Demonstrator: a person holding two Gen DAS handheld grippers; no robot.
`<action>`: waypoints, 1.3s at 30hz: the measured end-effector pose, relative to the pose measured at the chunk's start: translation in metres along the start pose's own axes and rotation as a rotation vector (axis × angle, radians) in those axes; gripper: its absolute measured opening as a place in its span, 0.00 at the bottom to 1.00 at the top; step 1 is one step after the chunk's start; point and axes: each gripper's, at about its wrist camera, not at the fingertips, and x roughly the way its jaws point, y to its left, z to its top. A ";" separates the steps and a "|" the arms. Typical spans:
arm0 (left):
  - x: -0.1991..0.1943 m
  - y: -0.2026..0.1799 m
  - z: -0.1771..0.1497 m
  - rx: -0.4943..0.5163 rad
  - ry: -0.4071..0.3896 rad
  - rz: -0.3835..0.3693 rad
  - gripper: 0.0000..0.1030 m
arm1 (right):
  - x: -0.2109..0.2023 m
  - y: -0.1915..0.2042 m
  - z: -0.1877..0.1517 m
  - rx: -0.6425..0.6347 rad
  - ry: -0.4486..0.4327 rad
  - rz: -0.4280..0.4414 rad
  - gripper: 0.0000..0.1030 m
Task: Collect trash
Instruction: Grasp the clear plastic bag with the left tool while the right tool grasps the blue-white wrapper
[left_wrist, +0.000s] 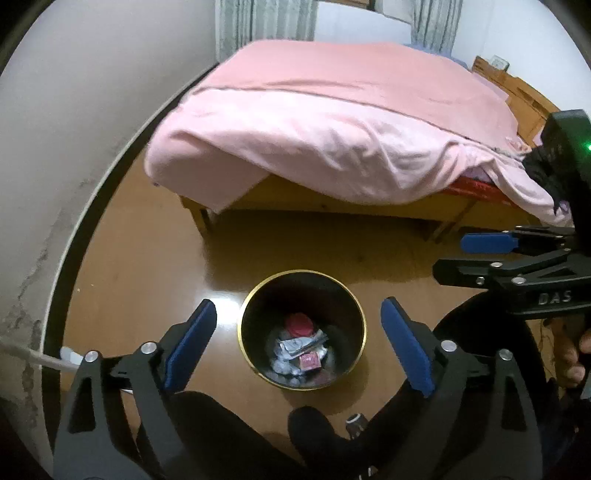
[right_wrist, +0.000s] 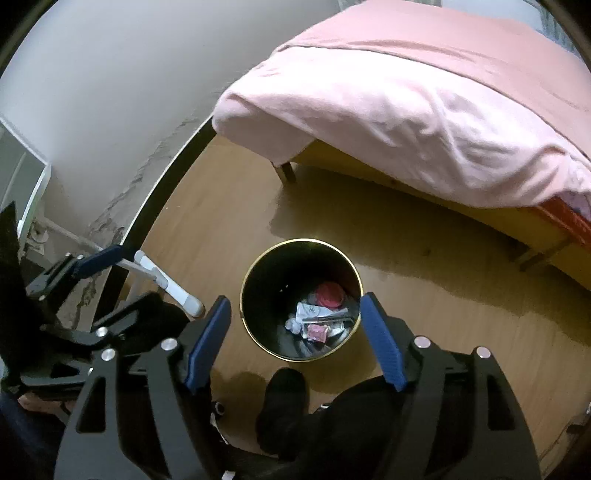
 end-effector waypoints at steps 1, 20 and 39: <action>-0.006 0.004 0.001 -0.005 -0.011 0.007 0.88 | -0.001 0.005 0.003 -0.011 -0.007 0.002 0.69; -0.286 0.198 -0.111 -0.399 -0.298 0.489 0.91 | -0.015 0.301 0.038 -0.524 -0.070 0.275 0.73; -0.378 0.392 -0.234 -0.894 -0.175 0.819 0.93 | -0.015 0.568 0.004 -0.841 -0.015 0.514 0.73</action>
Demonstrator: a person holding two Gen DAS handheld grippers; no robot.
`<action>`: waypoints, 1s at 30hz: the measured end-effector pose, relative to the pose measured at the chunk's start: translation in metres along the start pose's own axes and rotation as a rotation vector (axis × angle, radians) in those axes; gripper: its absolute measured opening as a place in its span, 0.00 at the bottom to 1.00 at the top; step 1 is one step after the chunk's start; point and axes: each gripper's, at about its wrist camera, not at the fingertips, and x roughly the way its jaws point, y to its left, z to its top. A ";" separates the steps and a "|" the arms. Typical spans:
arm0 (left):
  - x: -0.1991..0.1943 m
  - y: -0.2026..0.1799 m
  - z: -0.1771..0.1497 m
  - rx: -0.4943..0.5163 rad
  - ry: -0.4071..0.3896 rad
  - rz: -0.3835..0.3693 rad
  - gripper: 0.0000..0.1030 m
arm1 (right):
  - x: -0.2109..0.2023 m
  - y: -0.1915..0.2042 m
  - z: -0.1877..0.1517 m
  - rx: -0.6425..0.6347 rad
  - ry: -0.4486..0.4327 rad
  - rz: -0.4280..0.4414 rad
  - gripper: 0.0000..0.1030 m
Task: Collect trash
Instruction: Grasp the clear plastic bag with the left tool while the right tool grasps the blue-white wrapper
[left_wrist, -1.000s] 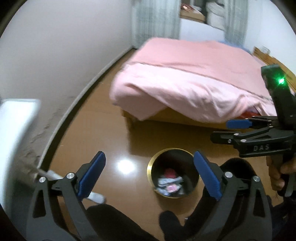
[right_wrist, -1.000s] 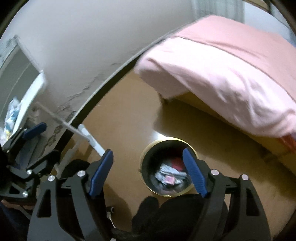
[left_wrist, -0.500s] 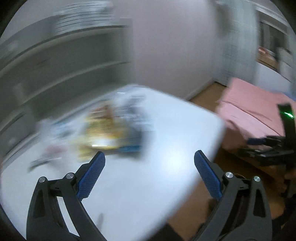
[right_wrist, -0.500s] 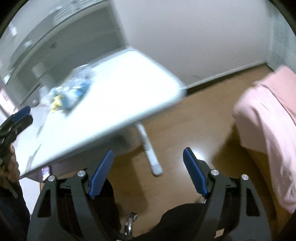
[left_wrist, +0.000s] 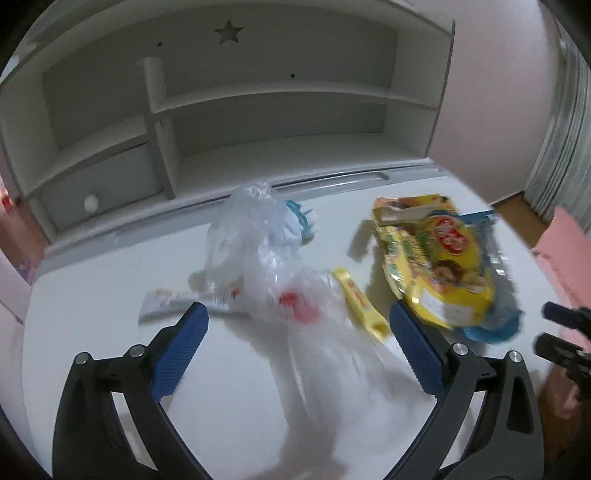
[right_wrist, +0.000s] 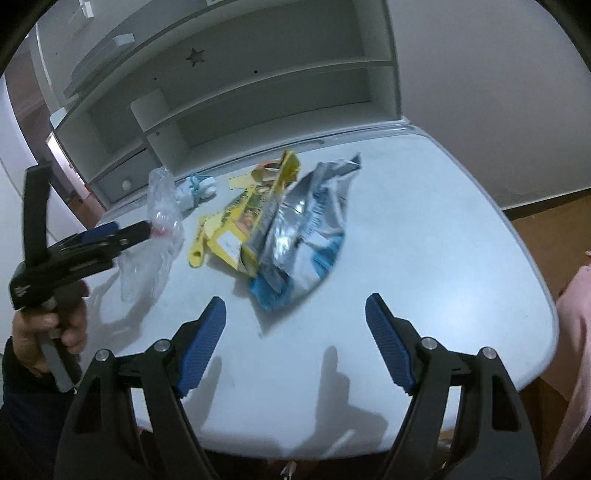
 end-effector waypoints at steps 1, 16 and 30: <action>0.011 0.001 0.003 0.007 0.017 0.040 0.93 | 0.004 0.001 0.003 0.004 0.003 0.003 0.73; -0.018 0.010 -0.006 -0.032 -0.042 -0.059 0.26 | 0.064 -0.011 0.031 0.083 0.106 -0.014 0.42; -0.070 -0.082 -0.015 0.125 -0.115 -0.216 0.26 | -0.027 -0.047 0.005 0.133 -0.004 -0.114 0.12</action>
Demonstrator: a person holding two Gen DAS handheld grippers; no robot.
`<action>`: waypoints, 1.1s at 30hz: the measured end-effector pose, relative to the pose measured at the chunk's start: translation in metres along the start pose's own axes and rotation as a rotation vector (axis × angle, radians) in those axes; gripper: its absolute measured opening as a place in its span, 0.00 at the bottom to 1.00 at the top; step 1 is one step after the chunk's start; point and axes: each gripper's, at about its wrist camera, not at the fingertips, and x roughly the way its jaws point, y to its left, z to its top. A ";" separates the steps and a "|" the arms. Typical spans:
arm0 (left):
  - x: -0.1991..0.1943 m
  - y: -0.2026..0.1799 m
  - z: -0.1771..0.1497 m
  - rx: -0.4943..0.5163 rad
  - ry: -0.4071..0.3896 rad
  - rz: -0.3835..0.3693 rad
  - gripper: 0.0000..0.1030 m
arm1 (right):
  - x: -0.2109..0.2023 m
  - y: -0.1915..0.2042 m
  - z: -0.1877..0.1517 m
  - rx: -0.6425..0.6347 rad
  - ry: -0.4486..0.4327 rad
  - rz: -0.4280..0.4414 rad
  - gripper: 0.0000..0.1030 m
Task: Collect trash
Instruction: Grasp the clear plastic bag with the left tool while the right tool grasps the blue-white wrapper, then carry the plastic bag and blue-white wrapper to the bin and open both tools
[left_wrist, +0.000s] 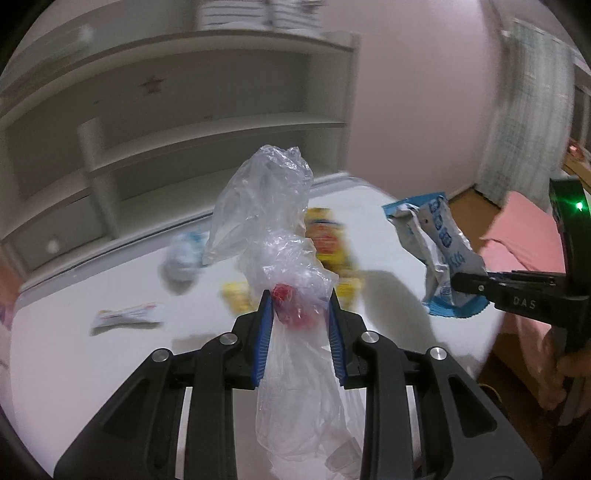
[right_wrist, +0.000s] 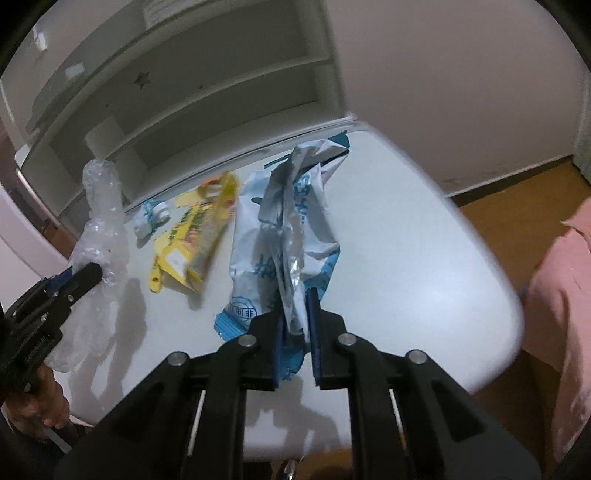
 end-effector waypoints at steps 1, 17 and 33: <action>0.000 -0.015 -0.001 0.019 -0.001 -0.027 0.26 | -0.009 -0.009 -0.006 0.012 -0.009 -0.009 0.12; 0.010 -0.313 -0.068 0.418 0.089 -0.537 0.26 | -0.166 -0.230 -0.203 0.396 -0.079 -0.356 0.12; 0.077 -0.466 -0.195 0.638 0.349 -0.737 0.26 | -0.178 -0.330 -0.382 0.668 0.061 -0.484 0.12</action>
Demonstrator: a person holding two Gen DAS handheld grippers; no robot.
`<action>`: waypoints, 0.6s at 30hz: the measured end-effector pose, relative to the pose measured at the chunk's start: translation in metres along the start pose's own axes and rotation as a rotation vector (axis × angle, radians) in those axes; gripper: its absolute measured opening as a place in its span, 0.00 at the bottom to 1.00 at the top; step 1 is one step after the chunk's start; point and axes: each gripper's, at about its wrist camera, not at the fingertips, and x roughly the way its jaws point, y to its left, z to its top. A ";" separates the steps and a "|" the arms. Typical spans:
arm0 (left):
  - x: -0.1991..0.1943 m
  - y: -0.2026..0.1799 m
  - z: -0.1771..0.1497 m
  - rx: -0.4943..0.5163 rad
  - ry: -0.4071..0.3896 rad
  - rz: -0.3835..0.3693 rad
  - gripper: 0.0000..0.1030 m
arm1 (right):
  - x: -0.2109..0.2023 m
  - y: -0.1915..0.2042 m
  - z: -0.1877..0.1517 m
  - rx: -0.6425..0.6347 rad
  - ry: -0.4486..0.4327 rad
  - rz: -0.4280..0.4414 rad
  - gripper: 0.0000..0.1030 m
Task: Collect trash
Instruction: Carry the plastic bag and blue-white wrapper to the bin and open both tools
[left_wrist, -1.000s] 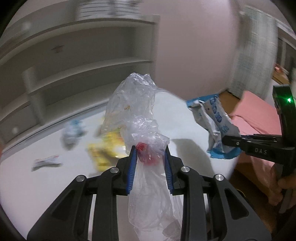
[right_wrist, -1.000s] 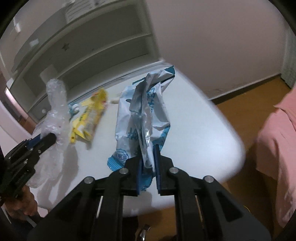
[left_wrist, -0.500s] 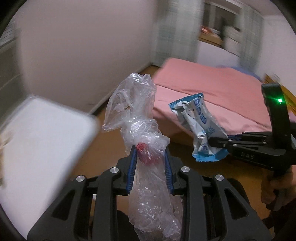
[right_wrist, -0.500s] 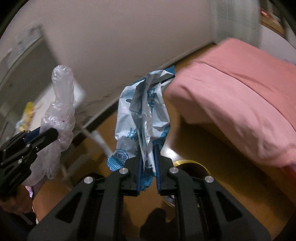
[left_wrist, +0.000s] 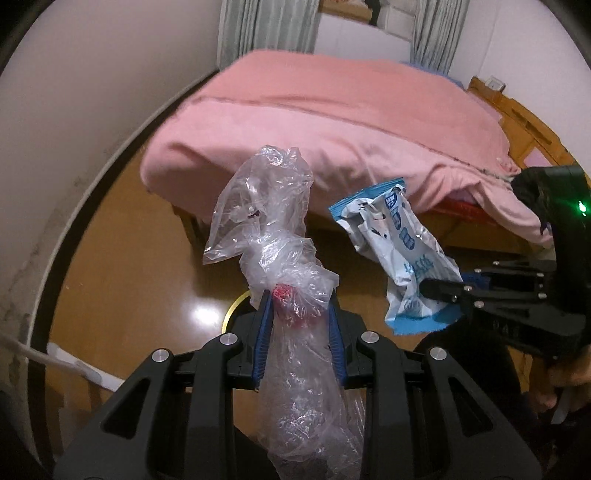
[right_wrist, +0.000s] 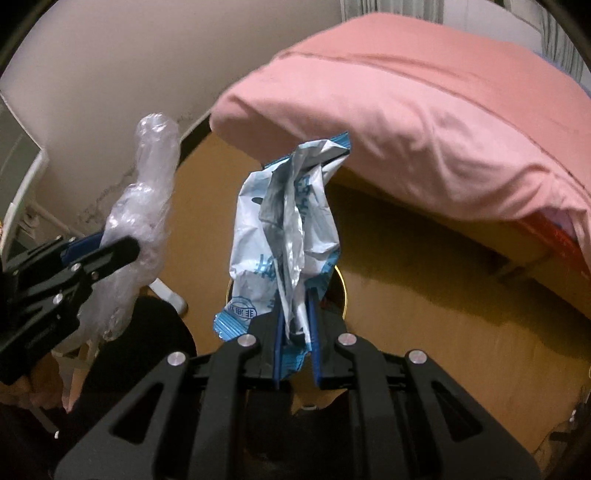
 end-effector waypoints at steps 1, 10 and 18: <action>0.010 0.001 -0.002 -0.006 0.022 -0.007 0.26 | 0.005 -0.002 -0.002 0.005 0.015 0.007 0.12; 0.048 0.009 -0.018 -0.040 0.092 -0.023 0.27 | 0.020 0.001 -0.004 0.010 0.050 0.015 0.12; 0.051 0.010 -0.011 -0.049 0.061 -0.024 0.67 | 0.021 0.002 -0.003 0.010 0.049 0.025 0.12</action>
